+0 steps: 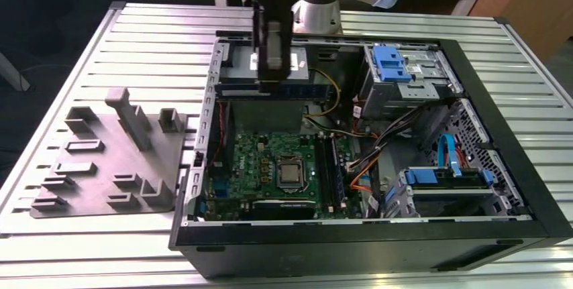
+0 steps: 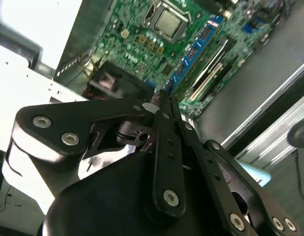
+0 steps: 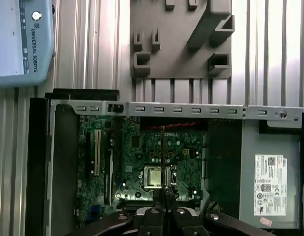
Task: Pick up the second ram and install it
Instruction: 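Pick up the second ram and move it above second insertion slot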
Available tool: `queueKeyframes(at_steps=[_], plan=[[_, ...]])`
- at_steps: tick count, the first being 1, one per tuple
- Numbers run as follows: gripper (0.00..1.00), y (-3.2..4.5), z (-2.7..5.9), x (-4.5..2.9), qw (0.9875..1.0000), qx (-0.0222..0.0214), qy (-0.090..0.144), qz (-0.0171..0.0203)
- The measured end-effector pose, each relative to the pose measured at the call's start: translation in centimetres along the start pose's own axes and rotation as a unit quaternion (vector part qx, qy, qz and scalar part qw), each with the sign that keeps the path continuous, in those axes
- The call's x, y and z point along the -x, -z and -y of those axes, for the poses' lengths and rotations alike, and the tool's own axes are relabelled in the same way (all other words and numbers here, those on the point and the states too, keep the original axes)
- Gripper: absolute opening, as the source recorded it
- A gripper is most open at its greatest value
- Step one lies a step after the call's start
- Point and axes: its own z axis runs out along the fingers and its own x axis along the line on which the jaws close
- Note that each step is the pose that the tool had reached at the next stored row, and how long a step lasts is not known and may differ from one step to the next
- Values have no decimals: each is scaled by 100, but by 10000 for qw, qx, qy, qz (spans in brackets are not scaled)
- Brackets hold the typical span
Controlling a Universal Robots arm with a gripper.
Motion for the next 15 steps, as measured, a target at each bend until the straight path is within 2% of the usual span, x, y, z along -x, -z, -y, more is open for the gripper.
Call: queueKeyframes(at_steps=[6, 15], plan=[[8, -1, 208, -2, 10000, 0, -1, 0], [8, -67, 366, -1, 10000, -1, -92, -22]])
